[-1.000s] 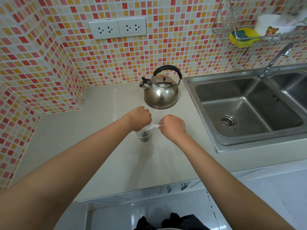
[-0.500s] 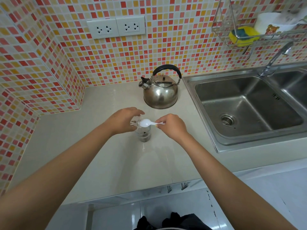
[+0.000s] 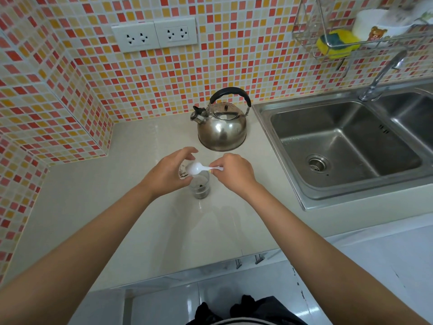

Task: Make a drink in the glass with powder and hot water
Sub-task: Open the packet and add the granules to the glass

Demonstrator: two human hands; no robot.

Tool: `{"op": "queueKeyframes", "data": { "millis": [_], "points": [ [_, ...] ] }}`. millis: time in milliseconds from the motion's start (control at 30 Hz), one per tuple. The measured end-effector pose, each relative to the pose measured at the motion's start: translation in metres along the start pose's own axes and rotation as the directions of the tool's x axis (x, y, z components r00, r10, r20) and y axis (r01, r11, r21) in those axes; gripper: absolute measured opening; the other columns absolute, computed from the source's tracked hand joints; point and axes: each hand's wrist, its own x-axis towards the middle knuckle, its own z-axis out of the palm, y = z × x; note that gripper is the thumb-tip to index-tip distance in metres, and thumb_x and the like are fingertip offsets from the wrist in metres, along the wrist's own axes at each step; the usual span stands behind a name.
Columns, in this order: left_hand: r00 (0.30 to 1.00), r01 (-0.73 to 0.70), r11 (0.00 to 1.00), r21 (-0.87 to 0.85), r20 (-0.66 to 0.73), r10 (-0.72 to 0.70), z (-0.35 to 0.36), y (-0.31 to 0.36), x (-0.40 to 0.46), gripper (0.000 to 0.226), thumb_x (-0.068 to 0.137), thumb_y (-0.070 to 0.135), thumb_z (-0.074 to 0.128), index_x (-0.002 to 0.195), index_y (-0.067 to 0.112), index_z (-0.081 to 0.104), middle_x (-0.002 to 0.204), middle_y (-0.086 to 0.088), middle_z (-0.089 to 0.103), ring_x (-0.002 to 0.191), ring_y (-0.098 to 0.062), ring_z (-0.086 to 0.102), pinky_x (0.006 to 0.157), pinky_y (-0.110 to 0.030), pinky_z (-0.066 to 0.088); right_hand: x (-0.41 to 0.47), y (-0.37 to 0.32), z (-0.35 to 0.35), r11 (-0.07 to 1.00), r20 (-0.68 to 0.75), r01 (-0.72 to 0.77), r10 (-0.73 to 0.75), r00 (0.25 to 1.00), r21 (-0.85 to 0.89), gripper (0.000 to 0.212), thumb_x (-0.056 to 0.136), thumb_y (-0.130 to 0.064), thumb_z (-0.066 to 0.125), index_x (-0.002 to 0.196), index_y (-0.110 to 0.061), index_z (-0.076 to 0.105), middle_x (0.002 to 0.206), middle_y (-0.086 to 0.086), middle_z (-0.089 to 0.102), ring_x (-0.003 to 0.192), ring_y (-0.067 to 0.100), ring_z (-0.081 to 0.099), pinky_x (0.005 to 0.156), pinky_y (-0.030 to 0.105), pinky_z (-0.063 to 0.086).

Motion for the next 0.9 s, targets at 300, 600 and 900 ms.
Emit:
{"op": "queueKeyframes", "data": {
  "millis": [300, 600, 900],
  "points": [
    [1.0, 0.007, 0.998, -0.061, -0.004, -0.008, -0.001, 0.009, 0.0, 0.063, 0.075, 0.025, 0.076, 0.126, 0.034, 0.039, 0.117, 0.005, 0.062, 0.105, -0.011, 0.058, 0.089, -0.024, 0.05, 0.008, -0.014, -0.004, 0.996, 0.053, 0.067, -0.064, 0.997, -0.056, 0.024, 0.089, -0.027, 0.058, 0.107, -0.027, 0.073, 0.108, -0.003, 0.073, 0.098, 0.021, 0.066, 0.068, 0.023, 0.038],
    [0.991, -0.113, 0.973, 0.2, 0.099, 0.095, -0.001, 0.007, 0.007, 0.055, 0.077, 0.024, 0.074, 0.126, 0.024, 0.049, 0.118, 0.0, 0.063, 0.1, -0.019, 0.061, 0.08, -0.028, 0.052, 0.012, -0.012, -0.01, 0.983, 0.115, 0.083, -0.065, 0.991, -0.162, 0.025, 0.088, -0.022, 0.056, 0.103, -0.027, 0.075, 0.102, 0.0, 0.073, 0.09, 0.025, 0.066, 0.067, 0.028, 0.047],
    [0.962, -0.209, 0.899, 0.384, 0.245, 0.119, -0.007, 0.006, 0.023, 0.045, 0.078, 0.023, 0.072, 0.122, 0.017, 0.063, 0.114, -0.004, 0.065, 0.1, -0.021, 0.059, 0.079, -0.031, 0.052, 0.002, 0.019, -0.014, 0.996, 0.092, -0.057, 0.063, 0.994, -0.07, 0.022, 0.088, -0.028, 0.06, 0.104, -0.027, 0.074, 0.102, -0.002, 0.073, 0.094, 0.022, 0.065, 0.068, 0.025, 0.043]
  ]
}}
